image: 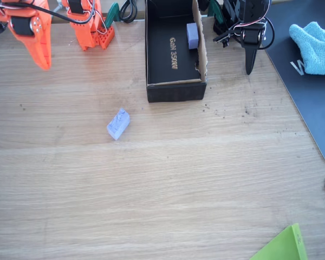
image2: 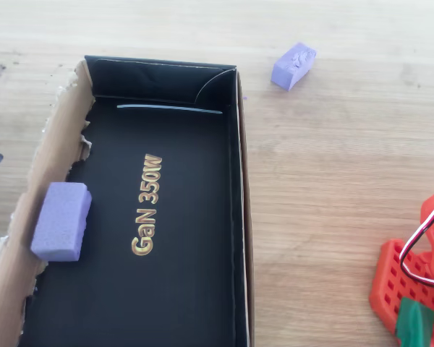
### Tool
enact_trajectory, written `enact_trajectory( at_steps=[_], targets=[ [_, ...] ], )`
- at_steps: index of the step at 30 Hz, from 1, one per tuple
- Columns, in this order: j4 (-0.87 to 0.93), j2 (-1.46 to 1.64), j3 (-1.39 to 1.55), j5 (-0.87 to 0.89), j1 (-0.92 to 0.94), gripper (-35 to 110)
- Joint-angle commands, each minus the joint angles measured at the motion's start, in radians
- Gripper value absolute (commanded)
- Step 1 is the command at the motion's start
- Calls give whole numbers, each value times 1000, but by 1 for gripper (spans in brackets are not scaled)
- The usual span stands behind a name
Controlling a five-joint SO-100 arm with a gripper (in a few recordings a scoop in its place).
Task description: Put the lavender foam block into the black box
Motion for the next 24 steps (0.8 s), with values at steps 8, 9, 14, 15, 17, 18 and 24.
enact_trajectory(
  at_steps=[8, 9, 14, 15, 17, 18, 24],
  targets=[
    [-41, 204, 48, -14, -385, 0],
    [-49, 209, 48, 0, -428, 0],
    [-67, 210, 29, 29, -597, 0],
    [-58, 207, 29, 46, -612, 0],
    [-46, 186, 29, 35, -623, 0],
    [-43, 176, 29, 15, -623, 0],
    [-21, 169, 9, -107, -684, 0]
  ],
)
